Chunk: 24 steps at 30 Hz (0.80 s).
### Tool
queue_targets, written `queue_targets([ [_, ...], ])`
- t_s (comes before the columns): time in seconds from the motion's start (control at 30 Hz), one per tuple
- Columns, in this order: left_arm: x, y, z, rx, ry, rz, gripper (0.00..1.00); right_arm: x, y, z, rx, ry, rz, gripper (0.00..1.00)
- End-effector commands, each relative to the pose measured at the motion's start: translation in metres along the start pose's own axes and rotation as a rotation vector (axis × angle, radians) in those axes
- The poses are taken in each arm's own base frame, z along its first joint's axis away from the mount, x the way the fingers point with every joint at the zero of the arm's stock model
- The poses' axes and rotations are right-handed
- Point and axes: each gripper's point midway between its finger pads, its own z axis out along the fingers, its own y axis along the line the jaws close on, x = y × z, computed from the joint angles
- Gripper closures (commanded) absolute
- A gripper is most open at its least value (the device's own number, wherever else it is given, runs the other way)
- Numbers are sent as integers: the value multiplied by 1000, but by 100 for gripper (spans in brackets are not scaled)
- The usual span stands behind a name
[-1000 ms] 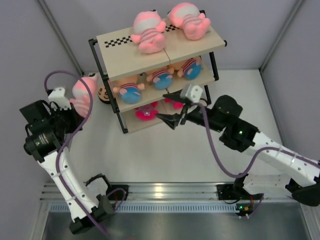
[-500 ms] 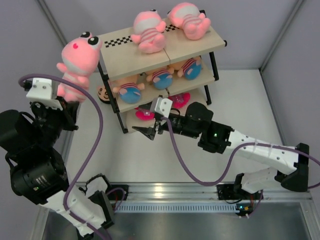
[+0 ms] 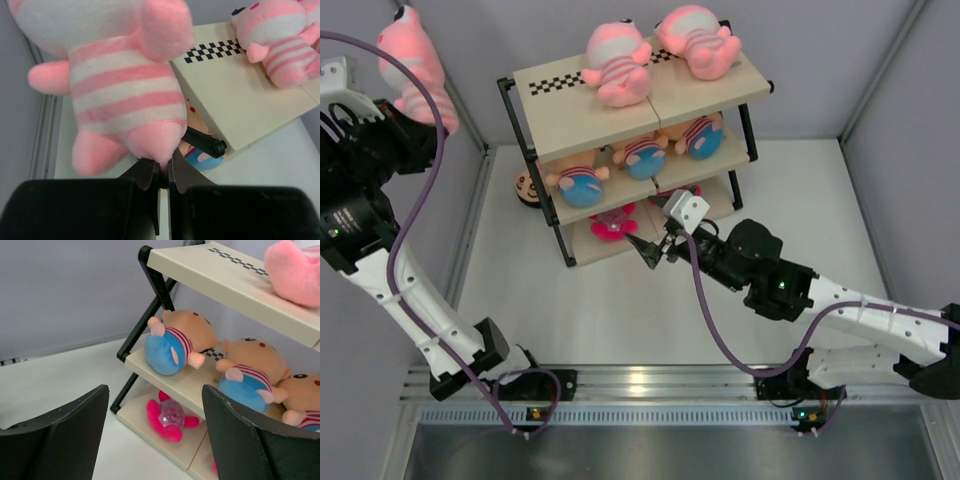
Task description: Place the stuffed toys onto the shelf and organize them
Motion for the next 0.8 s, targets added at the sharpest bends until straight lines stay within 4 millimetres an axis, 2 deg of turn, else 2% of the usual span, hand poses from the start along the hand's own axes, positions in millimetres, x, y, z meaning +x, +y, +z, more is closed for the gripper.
queue_targets([
  [0.0, -33, -11, -2, 30, -112, 61, 100, -12, -24, 0, 115, -26, 11, 25],
  [0.03, -30, -9, 5, 38, -99, 60, 100, -9, -23, 4, 119, -17, 11, 25],
  [0.1, -26, -2, 17, 22, -82, 81, 100, -19, -26, 8, 126, -33, 14, 24],
  [0.17, -18, -4, 34, 9, -56, 103, 100, -21, -22, 20, 107, -32, -7, 25],
  [0.2, -14, -9, 40, 18, -47, 116, 100, -40, -23, 25, 98, -69, -9, 24],
  [0.27, -7, -31, 52, 66, -25, 125, 100, -44, -17, 43, 71, -70, -46, 24],
  [0.3, -5, -38, 56, 92, -20, 117, 100, -67, -20, 48, 61, -110, -55, 24],
  [0.33, -2, -48, 62, 129, -9, 92, 100, -59, -15, 62, 47, -90, -82, 24],
  [0.37, 0, -50, 67, 140, 2, 76, 100, -78, -19, 66, 53, -124, -82, 24],
  [0.43, 2, -49, 78, 132, 9, 40, 100, -66, -16, 81, 44, -85, -96, 24],
  [0.53, 6, -43, 93, 106, 18, -14, 100, -67, -15, 84, 40, -91, -93, 24],
  [0.57, 4, -43, 98, 113, 9, -21, 100, -59, -14, 84, 40, -80, -97, 24],
  [0.63, 5, -53, 106, 146, 13, -27, 100, -59, -18, 80, 57, -85, -95, 24],
  [0.67, 7, -59, 108, 159, 18, -22, 100, -50, -19, 79, 71, -66, -96, 24],
  [0.7, 9, -63, 112, 160, 20, -12, 100, -52, -22, 75, 81, -72, -90, 24],
  [0.73, 15, -79, 115, 195, 35, 7, 100, -49, -24, 74, 89, -68, -83, 24],
  [0.77, 20, -83, 118, 199, 48, 9, 100, -41, -25, 72, 95, -53, -82, 24],
])
